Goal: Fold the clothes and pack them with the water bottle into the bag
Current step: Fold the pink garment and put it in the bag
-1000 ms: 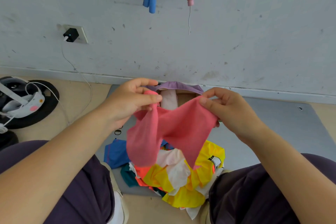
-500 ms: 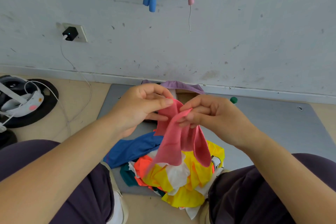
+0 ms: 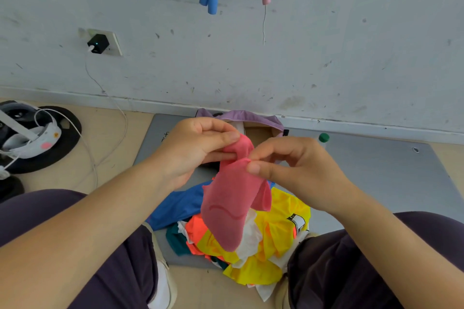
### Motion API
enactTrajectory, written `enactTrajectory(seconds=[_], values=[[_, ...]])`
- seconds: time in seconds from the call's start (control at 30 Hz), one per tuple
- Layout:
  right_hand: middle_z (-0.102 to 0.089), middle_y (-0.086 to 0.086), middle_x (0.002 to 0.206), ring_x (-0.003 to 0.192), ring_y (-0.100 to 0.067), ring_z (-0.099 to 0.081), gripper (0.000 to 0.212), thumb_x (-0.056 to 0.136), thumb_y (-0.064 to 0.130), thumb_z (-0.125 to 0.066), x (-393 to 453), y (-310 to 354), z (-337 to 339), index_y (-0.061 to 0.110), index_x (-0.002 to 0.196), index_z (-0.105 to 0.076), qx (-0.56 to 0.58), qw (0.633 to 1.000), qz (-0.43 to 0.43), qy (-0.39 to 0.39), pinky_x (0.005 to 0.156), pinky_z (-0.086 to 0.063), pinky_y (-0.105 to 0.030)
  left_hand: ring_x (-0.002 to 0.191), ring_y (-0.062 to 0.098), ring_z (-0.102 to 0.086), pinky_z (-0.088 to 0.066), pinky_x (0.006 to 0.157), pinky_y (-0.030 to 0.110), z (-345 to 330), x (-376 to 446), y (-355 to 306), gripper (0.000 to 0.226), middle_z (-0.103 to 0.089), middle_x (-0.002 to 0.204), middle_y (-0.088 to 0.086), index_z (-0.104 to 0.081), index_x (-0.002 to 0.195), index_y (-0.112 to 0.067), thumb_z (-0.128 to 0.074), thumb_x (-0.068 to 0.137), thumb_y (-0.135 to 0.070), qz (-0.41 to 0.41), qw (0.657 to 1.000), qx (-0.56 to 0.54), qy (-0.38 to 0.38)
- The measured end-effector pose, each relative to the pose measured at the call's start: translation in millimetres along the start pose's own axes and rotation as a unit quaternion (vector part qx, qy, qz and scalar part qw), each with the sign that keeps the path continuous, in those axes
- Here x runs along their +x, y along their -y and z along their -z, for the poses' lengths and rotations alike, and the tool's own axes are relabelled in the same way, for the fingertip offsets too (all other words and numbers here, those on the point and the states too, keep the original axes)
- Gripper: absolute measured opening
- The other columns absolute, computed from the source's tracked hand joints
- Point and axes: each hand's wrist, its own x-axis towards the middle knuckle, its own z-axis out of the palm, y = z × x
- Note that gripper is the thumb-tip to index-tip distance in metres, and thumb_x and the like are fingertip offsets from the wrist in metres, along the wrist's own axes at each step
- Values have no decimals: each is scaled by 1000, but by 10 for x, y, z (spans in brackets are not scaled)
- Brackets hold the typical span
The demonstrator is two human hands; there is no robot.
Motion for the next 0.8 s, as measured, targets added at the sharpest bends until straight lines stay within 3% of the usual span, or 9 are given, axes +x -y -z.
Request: enactTrajectory(seconds=[0.1, 0.3, 0.47, 0.6, 0.7, 0.8], values=[[-72, 0, 80, 74, -9, -65, 4, 83, 14, -75, 23, 2, -93, 17, 86, -74, -19, 999, 5, -43, 73, -53, -25, 85, 20, -74, -57, 68, 23, -40, -17, 13, 14, -76, 94, 13, -71, 98, -5, -68, 84, -9, -4, 1000, -9, 27], [-71, 7, 75, 71, -8, -64, 13, 81, 8, -76, 61, -2, -62, 21, 83, -74, -37, 989, 3, -144, 71, -53, -20, 95, 18, -73, -57, 74, 22, -79, -57, 1, 21, -76, 103, 7, -72, 108, -12, -63, 89, -10, -27, 996, -12, 80], [-71, 9, 75, 68, -5, -63, 13, 82, 8, -77, 47, 6, -55, 21, 82, -73, -48, 983, 26, -177, 69, -51, -18, 98, 16, -72, -57, 78, 24, -72, -89, -20, 30, -76, 103, 4, -76, 103, -21, -73, 74, -28, -43, 995, 27, 83], [-71, 5, 75, 71, -15, -65, 7, 80, 11, -78, 52, -5, -24, 16, 83, -74, -49, 981, 25, -188, 68, -54, -23, 103, 12, -70, -56, 89, 31, -68, -98, 2, 32, -76, 103, -2, -76, 102, -30, -80, 71, -37, -53, 991, 84, 84], [-70, 5, 75, 69, -12, -63, 7, 79, 13, -79, 44, -2, -19, 16, 81, -72, -48, 983, 21, -177, 67, -53, -22, 96, 10, -72, -55, 78, 19, -75, -101, 5, 29, -77, 97, -3, -76, 99, -32, -78, 71, -36, -80, 988, 104, 74], [-69, -1, 80, 66, -29, -60, 12, 78, 17, -80, 48, -15, 10, 15, 82, -69, -25, 988, -3, -152, 65, -51, -40, 91, 10, -73, -52, 75, 14, -71, -111, 11, 24, -78, 92, -4, -77, 94, -34, -77, 70, -37, -106, 984, 127, 70]])
